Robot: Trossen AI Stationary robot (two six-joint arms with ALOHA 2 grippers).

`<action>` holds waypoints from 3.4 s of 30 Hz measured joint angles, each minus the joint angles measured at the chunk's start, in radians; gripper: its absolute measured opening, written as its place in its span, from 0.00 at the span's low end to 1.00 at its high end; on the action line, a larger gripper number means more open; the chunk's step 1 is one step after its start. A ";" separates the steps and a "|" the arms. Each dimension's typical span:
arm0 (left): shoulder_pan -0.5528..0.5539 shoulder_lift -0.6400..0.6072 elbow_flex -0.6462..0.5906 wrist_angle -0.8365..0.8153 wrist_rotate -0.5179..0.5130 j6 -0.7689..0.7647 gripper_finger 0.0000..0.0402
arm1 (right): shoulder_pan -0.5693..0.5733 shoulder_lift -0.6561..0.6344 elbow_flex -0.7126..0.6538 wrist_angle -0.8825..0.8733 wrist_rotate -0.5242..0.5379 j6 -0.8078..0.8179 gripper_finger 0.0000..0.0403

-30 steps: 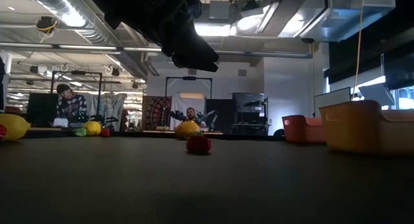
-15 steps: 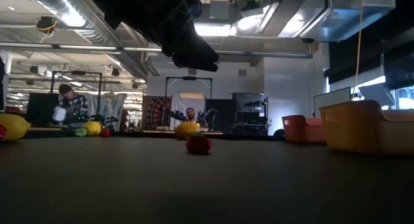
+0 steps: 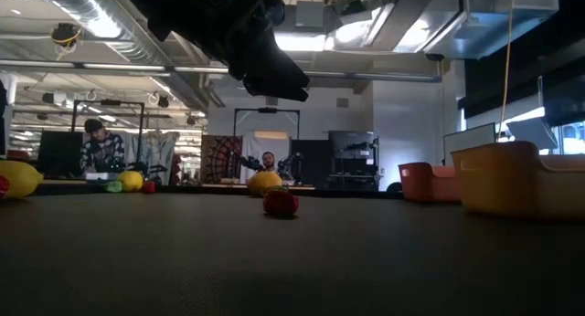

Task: Sort produce into baskets
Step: Put the middle right yellow lemon into the black bin, then put the middle right red chili pepper into the yellow bin

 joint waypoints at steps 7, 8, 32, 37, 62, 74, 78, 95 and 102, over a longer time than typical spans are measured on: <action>0.000 0.000 0.000 0.000 0.000 -0.004 0.66 | -0.014 -0.047 0.001 0.004 -0.008 0.001 0.61; 0.000 0.000 0.000 0.000 0.000 -0.004 0.66 | -0.021 -0.056 0.001 0.006 -0.018 0.000 0.61; -0.008 0.000 0.000 -0.112 0.002 -0.033 0.66 | -0.370 -0.352 0.003 0.078 0.180 -0.354 0.61; -0.007 0.000 0.000 -0.181 0.002 -0.068 0.66 | -0.501 -0.352 0.003 0.084 0.320 -0.549 0.61; -0.043 0.140 -0.027 -0.174 0.046 0.021 0.66 | -0.940 -0.251 0.005 0.487 0.511 -1.360 0.61; -0.042 0.230 -0.027 -0.092 0.116 0.056 0.66 | -0.937 -0.147 0.004 0.509 0.518 -1.385 0.61; -0.047 0.264 -0.027 -0.043 0.137 0.063 0.66 | -0.937 -0.123 0.004 0.516 0.517 -1.385 0.61; -0.033 0.278 -0.027 -0.030 0.138 0.130 0.45 | -0.937 -0.106 0.004 0.525 0.517 -1.404 0.61; -0.031 0.279 -0.027 -0.036 0.139 0.140 0.32 | -0.937 -0.106 0.004 0.533 0.517 -1.404 0.61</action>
